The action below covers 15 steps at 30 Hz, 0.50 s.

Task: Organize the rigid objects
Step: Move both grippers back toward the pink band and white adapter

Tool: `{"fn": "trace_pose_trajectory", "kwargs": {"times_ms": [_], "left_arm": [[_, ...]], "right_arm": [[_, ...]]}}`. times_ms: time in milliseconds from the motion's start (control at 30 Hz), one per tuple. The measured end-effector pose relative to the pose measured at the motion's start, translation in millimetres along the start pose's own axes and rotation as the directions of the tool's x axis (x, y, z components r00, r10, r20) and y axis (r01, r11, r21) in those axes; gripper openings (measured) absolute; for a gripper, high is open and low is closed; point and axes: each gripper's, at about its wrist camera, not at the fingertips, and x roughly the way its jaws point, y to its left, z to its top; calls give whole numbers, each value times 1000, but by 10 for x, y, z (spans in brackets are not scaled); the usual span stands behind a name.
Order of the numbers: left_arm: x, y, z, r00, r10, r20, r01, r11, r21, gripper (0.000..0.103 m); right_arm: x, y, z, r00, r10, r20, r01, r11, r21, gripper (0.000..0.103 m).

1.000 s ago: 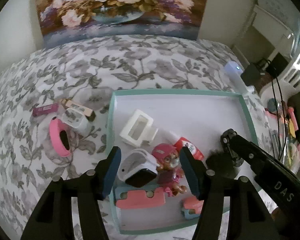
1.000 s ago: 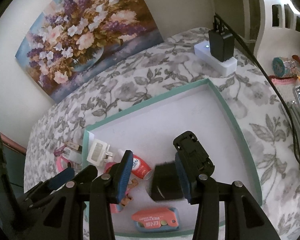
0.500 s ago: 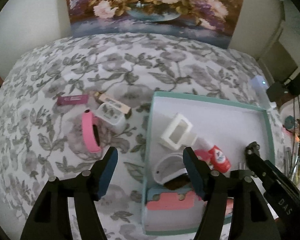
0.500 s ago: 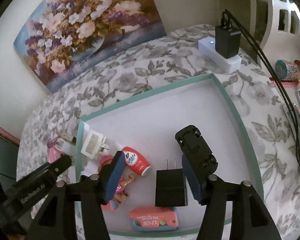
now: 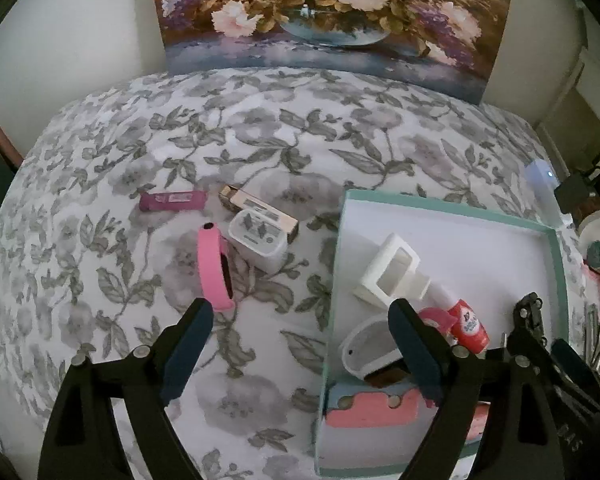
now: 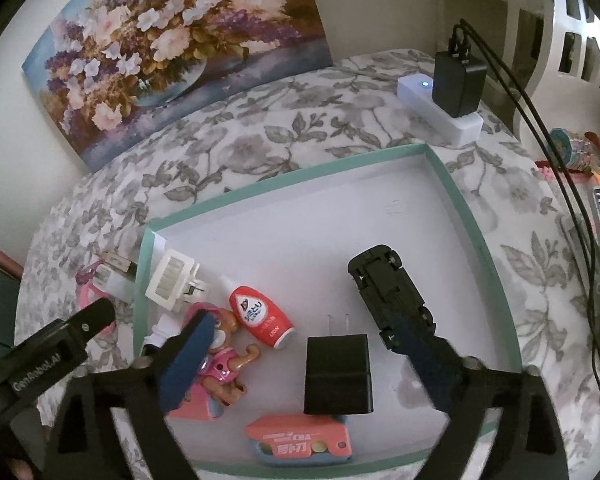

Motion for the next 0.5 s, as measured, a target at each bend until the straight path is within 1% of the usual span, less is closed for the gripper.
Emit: {"fn": "trace_pose_trajectory", "kwargs": {"times_ms": [200, 267, 400, 500], "left_arm": [[0, 146, 66, 999, 37, 21, -36, 999, -21, 91], [-19, 211, 107, 999, 37, 32, -36, 999, -31, 91], [-51, 389, 225, 998, 43, 50, -39, 996, -77, 91], [-62, 537, 333, 997, 52, 60, -44, 990, -131, 91]], "right_arm": [[2, 26, -2, 1000, -22, 11, 22, 1000, -13, 103], [1, 31, 12, 1000, -19, 11, 19, 1000, -15, 103], [-36, 106, 72, 999, -30, 28, 31, 999, -34, 103], [-96, 197, 158, 999, -5, 50, 7, 999, -38, 103]]}}
